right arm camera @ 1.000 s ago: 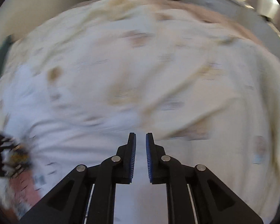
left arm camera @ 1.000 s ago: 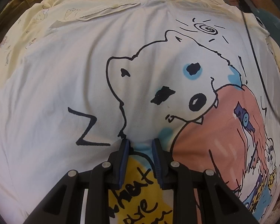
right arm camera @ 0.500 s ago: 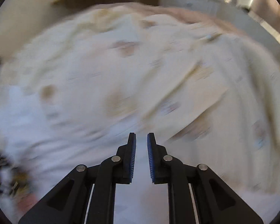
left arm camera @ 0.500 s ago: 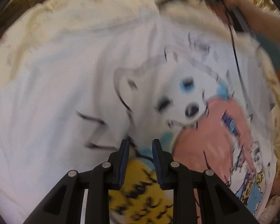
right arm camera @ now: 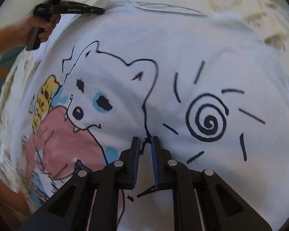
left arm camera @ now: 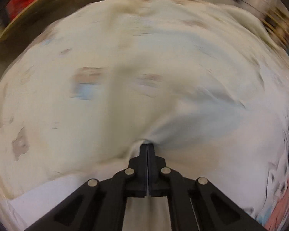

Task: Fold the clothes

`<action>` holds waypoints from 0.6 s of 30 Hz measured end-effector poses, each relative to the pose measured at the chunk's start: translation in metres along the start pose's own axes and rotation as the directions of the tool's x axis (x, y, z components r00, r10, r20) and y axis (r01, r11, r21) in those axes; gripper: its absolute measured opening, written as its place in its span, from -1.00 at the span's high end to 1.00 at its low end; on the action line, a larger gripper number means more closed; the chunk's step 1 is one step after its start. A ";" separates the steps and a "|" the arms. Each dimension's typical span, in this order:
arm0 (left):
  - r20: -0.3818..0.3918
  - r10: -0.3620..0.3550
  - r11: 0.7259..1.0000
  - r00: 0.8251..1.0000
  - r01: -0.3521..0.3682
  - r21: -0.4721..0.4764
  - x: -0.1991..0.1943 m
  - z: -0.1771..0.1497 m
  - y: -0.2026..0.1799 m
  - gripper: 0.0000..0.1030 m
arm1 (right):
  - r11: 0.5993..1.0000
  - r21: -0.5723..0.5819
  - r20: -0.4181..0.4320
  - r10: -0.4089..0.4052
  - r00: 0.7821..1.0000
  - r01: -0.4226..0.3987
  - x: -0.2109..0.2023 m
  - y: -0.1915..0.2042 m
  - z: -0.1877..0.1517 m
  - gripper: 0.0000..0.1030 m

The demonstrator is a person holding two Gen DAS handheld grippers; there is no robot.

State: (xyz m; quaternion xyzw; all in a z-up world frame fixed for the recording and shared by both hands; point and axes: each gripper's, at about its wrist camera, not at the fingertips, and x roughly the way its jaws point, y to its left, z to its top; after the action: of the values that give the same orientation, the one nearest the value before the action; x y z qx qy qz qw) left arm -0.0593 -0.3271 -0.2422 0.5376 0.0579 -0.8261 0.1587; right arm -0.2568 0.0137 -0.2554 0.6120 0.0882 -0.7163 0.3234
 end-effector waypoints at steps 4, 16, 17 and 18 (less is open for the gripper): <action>0.068 0.121 0.980 0.990 -0.109 -0.165 -0.022 0.002 0.033 0.96 | 0.999 -0.037 -0.016 -0.034 0.999 0.033 0.001 0.003 -0.001 0.73; 0.032 -0.222 0.944 0.974 0.207 0.256 -0.008 0.036 -0.080 0.22 | 0.999 0.036 0.039 0.018 0.999 -0.020 -0.010 -0.018 -0.022 0.71; 0.023 -0.221 0.940 0.975 0.207 0.271 0.002 0.041 -0.087 0.22 | 0.999 0.029 0.040 0.012 0.999 -0.014 -0.011 -0.017 -0.023 0.71; 0.014 -0.219 0.936 0.976 0.206 0.286 0.014 0.047 -0.095 0.23 | 1.000 0.024 0.040 0.007 0.999 -0.008 -0.012 -0.017 -0.024 0.71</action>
State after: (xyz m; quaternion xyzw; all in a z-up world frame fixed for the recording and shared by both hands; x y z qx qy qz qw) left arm -0.1363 -0.2530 -0.2426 0.5262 -0.0066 -0.8503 -0.0088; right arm -0.2462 0.0439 -0.2542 0.6016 0.0710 -0.7282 0.3205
